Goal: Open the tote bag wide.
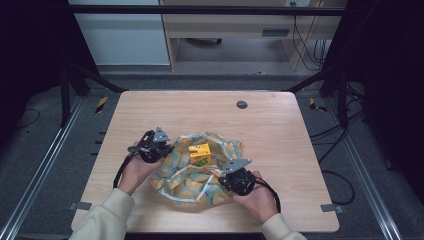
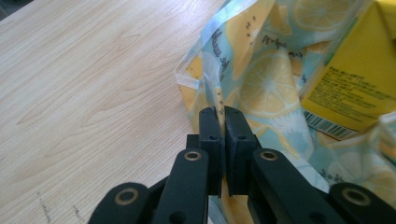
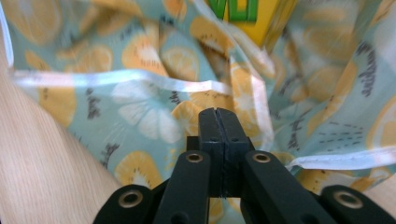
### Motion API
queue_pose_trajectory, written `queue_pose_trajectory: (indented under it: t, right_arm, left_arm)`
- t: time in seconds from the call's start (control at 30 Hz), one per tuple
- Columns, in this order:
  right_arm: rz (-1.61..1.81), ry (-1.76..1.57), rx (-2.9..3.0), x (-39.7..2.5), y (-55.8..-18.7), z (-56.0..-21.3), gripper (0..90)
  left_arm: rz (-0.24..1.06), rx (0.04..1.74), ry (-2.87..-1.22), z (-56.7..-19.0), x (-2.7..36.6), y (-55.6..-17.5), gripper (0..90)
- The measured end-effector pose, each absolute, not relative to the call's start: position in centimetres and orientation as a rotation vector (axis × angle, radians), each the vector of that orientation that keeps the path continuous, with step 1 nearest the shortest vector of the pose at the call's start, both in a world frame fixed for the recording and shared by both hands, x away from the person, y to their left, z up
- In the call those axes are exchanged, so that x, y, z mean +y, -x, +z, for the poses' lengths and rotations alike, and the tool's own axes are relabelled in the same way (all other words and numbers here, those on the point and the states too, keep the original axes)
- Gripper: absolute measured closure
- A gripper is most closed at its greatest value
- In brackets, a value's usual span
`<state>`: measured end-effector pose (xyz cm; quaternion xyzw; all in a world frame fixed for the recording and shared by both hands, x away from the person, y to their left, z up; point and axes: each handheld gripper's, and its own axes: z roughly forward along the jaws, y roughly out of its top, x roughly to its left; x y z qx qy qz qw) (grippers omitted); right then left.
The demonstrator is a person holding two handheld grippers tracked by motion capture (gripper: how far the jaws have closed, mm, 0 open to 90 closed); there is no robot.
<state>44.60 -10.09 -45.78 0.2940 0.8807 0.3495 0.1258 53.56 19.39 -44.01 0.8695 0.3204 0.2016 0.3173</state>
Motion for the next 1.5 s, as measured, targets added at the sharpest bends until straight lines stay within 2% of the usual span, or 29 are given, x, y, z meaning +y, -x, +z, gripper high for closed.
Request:
queue_pose_trajectory:
  t: [0.03, 0.07, 0.17, 0.33, 0.37, 0.4, 0.43, 0.57, 0.67, 0.73, 0.77, 0.8, 0.83, 0.93, 0.97, 1.0, 1.07, 1.1, 1.23, 1.5]
  right_arm:
    - [1.071, -0.867, 2.523, -10.4, -44.6, -45.3, 74.6]
    - [1.071, -0.867, 2.523, -10.4, -44.6, -45.3, 74.6]
    - [1.105, -0.871, 2.487, -10.8, -44.4, -44.6, 49.3]
    - [1.128, -0.849, 2.456, -11.2, -43.9, -44.3, 25.1]
    - [1.120, -0.843, 2.459, -11.1, -43.9, -44.5, 18.0]
    - [1.120, -0.843, 2.459, -11.1, -43.9, -44.5, 18.0]
    - [1.105, -0.842, 2.451, -10.7, -44.0, -44.9, 11.7]
    - [1.053, -0.834, 2.508, -9.8, -44.2, -45.8, 7.9]
    - [1.011, -0.799, 2.553, -8.9, -44.1, -46.9, 8.8]
    - [1.000, -0.786, 2.579, -8.5, -44.0, -47.5, 14.7]
    - [0.989, -0.763, 2.589, -8.2, -43.8, -47.7, 25.2]
    - [0.989, -0.763, 2.589, -8.2, -43.8, -47.7, 25.2]
    - [0.985, -0.747, 2.603, -8.1, -43.7, -47.9, 32.5]
    - [0.968, -0.732, 2.639, -8.1, -43.6, -48.2, 56.2]
    - [0.952, -0.726, 2.653, -8.2, -43.6, -48.4, 67.5]
    - [0.952, -0.726, 2.653, -8.2, -43.6, -48.4, 67.5]
    - [0.949, -0.723, 2.664, -8.3, -43.7, -48.5, 76.9]
    - [0.955, -0.723, 2.670, -8.5, -43.8, -48.5, 85.2]
    - [0.959, -0.722, 2.672, -8.8, -43.8, -48.3, 89.4]
    - [0.960, -0.787, 2.651, -11.1, -43.5, -47.9, 89.9]
  left_arm:
    - [0.529, 0.839, -2.292, -43.9, 19.4, -53.4, 86.9]
    - [0.529, 0.839, -2.292, -43.9, 19.4, -53.4, 87.0]
    - [0.529, 0.824, -2.298, -43.7, 19.3, -53.3, 86.8]
    - [0.529, 0.809, -2.296, -43.4, 19.0, -53.3, 86.9]
    - [0.529, 0.808, -2.300, -43.4, 19.0, -53.3, 87.1]
    - [0.530, 0.808, -2.299, -43.4, 19.0, -53.3, 87.1]
    - [0.531, 0.810, -2.295, -43.3, 19.0, -53.4, 87.4]
    - [0.526, 0.829, -2.302, -43.5, 19.3, -53.6, 87.9]
    - [0.526, 0.831, -2.303, -43.5, 19.4, -53.6, 88.1]
    - [0.528, 0.831, -2.301, -43.5, 19.5, -53.5, 88.3]
    - [0.526, 0.829, -2.301, -43.5, 19.6, -53.5, 88.4]
    - [0.526, 0.832, -2.301, -43.5, 19.6, -53.5, 88.4]
    - [0.528, 0.833, -2.298, -43.5, 19.7, -53.5, 88.5]
    - [0.525, 0.842, -2.289, -43.5, 19.9, -53.6, 88.8]
    - [0.522, 0.844, -2.285, -43.5, 19.9, -53.6, 88.9]
    - [0.522, 0.844, -2.285, -43.5, 19.9, -53.6, 88.9]
    - [0.521, 0.845, -2.280, -43.4, 19.9, -53.6, 89.0]
    - [0.522, 0.848, -2.276, -43.5, 19.9, -53.7, 88.9]
    - [0.521, 0.859, -2.280, -43.8, 20.0, -54.0, 88.9]
    - [0.506, 0.899, -2.296, -45.3, 20.1, -54.9, 89.2]
